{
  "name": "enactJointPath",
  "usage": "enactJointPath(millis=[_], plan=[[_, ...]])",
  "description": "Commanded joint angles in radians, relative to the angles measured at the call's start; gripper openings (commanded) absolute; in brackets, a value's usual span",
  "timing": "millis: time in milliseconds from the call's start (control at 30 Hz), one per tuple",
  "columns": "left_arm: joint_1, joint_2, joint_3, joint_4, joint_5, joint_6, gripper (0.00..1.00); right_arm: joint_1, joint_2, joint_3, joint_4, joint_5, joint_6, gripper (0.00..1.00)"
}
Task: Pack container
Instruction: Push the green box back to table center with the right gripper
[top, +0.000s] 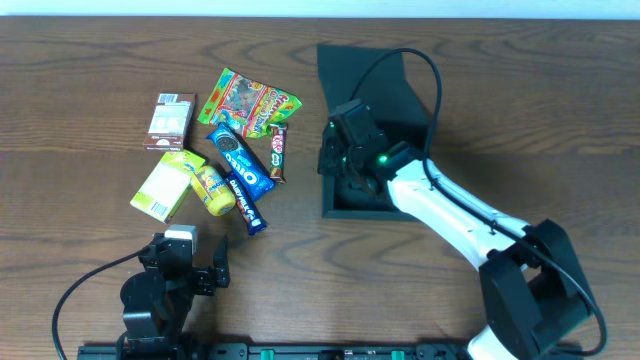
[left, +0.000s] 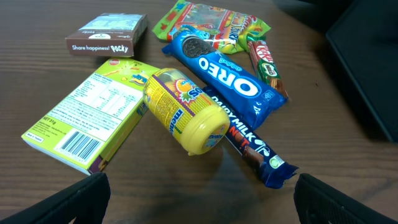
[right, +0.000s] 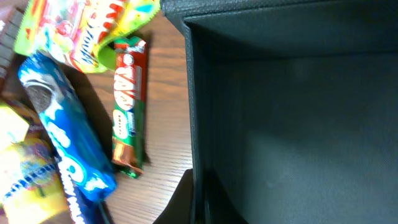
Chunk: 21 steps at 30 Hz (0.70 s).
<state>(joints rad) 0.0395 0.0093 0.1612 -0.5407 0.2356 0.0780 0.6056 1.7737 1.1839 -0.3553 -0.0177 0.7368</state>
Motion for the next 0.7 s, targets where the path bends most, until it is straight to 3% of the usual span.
enactJointPath(millis=[0,133,167,200,433,500,600,667], plan=[[0.005,-0.006,-0.013,0.002,0.0,-0.008,0.96,0.021,0.029,-0.002,0.028,0.027,0.087,0.01],[0.005,-0.006,-0.013,0.002,0.0,-0.008,0.96,0.038,0.059,-0.002,0.059,0.017,0.085,0.04],[0.005,-0.006,-0.013,0.002,0.0,-0.008,0.96,0.041,0.061,-0.002,0.071,0.018,0.083,0.18],[0.005,-0.006,-0.013,0.002,0.0,-0.008,0.96,0.043,0.061,-0.002,0.095,0.017,0.058,0.97],[0.005,-0.006,-0.013,0.002,0.0,-0.008,0.96,0.019,-0.085,0.067,0.031,0.05,-0.22,0.99],[0.005,-0.006,-0.013,0.002,0.0,-0.008,0.96,-0.001,-0.17,0.068,-0.049,0.167,-0.317,0.99],[0.005,-0.006,-0.013,0.002,0.0,-0.008,0.96,-0.055,-0.24,0.068,-0.193,0.354,-0.335,0.99],[0.005,-0.006,-0.013,0.002,0.0,-0.008,0.96,-0.119,-0.253,0.068,-0.289,0.372,-0.375,0.97]])
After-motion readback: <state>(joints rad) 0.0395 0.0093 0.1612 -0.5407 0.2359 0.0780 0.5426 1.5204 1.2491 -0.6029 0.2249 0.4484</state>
